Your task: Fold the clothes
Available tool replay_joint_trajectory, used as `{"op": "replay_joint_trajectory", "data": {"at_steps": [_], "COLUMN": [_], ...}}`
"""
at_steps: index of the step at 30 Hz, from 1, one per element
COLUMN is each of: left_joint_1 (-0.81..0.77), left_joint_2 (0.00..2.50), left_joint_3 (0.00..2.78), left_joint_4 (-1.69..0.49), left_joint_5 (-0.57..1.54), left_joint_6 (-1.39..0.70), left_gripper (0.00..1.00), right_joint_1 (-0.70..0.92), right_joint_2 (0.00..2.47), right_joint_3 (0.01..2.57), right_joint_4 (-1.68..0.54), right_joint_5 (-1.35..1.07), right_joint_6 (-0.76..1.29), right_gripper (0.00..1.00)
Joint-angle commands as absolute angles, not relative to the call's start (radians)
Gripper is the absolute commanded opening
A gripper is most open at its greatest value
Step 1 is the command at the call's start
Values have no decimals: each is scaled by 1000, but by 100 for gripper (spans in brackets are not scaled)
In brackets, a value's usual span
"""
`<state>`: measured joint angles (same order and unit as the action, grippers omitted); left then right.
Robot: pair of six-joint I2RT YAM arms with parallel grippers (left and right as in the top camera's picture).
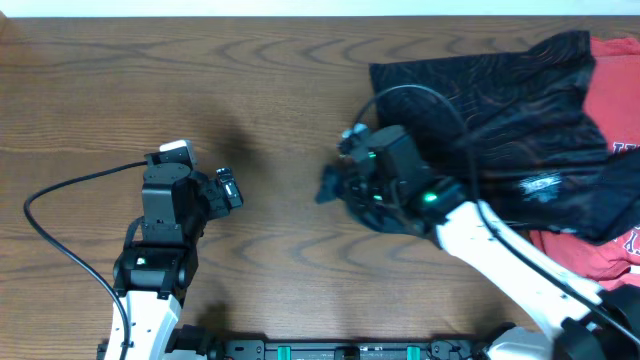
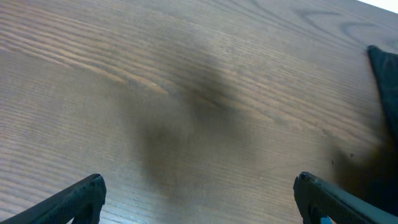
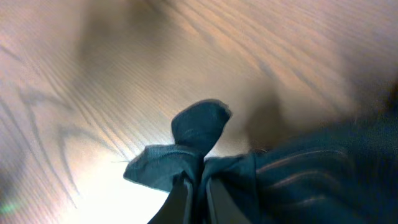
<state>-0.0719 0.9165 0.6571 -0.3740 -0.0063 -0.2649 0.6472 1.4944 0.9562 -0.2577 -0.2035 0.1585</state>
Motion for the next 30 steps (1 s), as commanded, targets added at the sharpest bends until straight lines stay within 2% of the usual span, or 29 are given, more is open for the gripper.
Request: {"op": "replay_joint_trajectory", "data": {"at_steps": [1,2,3,5,6,8,9,10,13,20,30], "left_joint_1": [-66,-66,-66,-66,-66,-66,-66,-66,-66,-81,-265], "left_joint_2": [920,920,920,921,920,920,920,920,921,1021,1367], "left_joint_3": [677,677,677,677,677,677,677,677,675,657,657], "left_joint_4": [-369,-372,-373,-376,-378,-389,-400,-413,-429,-424,-242], "left_joint_5": [-8,-7,-7,-7,-6,-6,-6,6,95,257,393], "left_joint_6": [-270,-270,-270,-271,-271,-271,-271,-271,-278,-527,-695], "left_gripper": [98,98,98,98,98,98,98,98,98,98,98], "right_joint_1": [706,715,720,720,714,696,682,665,597,380,154], "right_joint_2": [1565,1584,1601,1625,1629,1626,1617,1607,1550,1387,1292], "right_joint_3": [957,957,957,957,957,957,957,957,958,958,958], "right_joint_4": [-121,-73,-32,15,16,-14,-36,-63,-152,-387,-600], "right_joint_5": [-212,-210,-210,-193,-162,-85,-43,-1,82,99,101], "right_joint_6": [164,165,164,164,164,163,163,159,160,160,164], "right_gripper": [11,13,22,32,45,83,95,98,99,99,99]}}
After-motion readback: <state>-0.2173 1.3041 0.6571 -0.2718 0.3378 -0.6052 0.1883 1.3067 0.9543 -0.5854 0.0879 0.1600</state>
